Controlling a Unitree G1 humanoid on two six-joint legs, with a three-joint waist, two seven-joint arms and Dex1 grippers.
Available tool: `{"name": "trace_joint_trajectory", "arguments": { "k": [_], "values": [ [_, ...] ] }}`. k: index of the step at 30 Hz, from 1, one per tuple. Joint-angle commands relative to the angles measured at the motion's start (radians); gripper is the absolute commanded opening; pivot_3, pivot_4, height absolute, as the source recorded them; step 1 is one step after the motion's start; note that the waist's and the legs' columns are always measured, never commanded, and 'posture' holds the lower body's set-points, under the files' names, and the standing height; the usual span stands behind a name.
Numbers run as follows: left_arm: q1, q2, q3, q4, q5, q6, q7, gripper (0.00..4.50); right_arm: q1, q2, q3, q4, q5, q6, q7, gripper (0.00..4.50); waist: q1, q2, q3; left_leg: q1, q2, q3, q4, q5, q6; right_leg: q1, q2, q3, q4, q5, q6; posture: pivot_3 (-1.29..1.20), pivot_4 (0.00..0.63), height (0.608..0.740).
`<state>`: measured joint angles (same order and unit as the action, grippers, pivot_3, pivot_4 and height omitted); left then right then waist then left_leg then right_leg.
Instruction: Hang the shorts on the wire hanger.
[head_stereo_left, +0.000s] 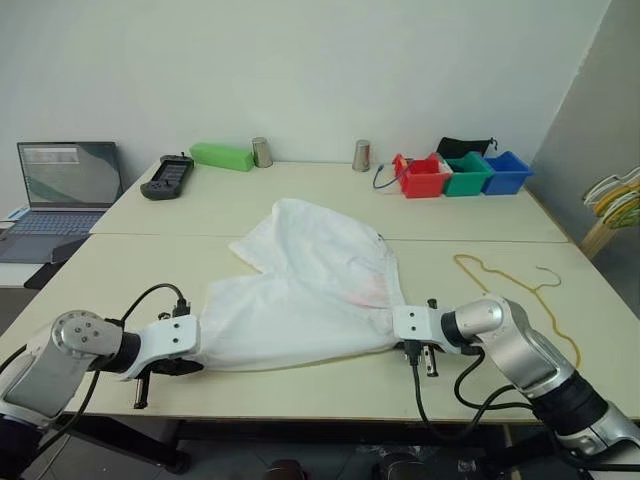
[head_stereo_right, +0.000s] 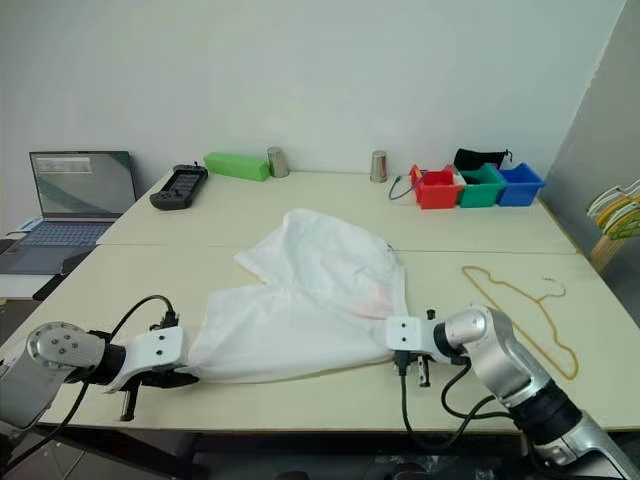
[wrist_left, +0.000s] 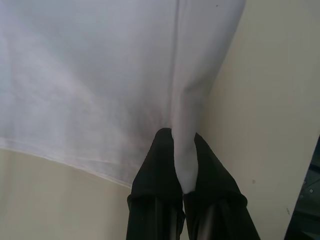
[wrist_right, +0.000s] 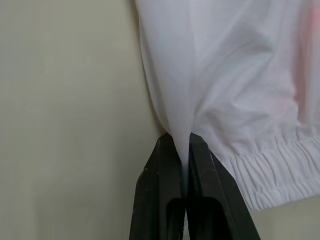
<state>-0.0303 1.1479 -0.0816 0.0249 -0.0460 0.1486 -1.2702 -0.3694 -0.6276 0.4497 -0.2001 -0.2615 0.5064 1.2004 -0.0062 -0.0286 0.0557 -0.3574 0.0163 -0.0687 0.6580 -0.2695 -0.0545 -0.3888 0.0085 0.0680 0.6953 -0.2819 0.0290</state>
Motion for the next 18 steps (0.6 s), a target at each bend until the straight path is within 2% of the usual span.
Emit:
{"name": "trace_joint_trajectory", "arguments": {
  "k": [1,9,18],
  "values": [
    [-0.003,0.056,0.009,-0.005,-0.012,0.001,-0.075,0.00,-0.015,0.009,-0.007,-0.032,0.071,0.067,0.033,0.01,-0.002,0.000,0.000,0.000,0.000,0.000,0.000,0.000,0.000,0.000,0.000,0.000,0.000,0.000,0.000,0.04,0.000,0.740],
    [-0.103,0.060,-0.021,0.122,0.055,-0.094,-0.077,0.00,-0.001,-0.098,0.028,-0.116,0.189,0.103,0.170,0.01,-0.004,0.002,0.002,-0.001,0.000,0.000,0.000,0.000,0.000,0.000,0.000,-0.001,-0.001,0.000,0.000,0.04,0.000,0.740],
    [-0.147,0.041,-0.074,0.149,0.058,-0.141,-0.104,0.00,0.064,-0.147,0.043,-0.189,0.268,0.236,0.139,0.01,-0.005,0.002,0.002,-0.001,0.001,0.000,0.000,0.000,0.000,0.000,0.001,-0.002,-0.003,0.000,0.000,0.02,0.000,0.740]
  ]
}}
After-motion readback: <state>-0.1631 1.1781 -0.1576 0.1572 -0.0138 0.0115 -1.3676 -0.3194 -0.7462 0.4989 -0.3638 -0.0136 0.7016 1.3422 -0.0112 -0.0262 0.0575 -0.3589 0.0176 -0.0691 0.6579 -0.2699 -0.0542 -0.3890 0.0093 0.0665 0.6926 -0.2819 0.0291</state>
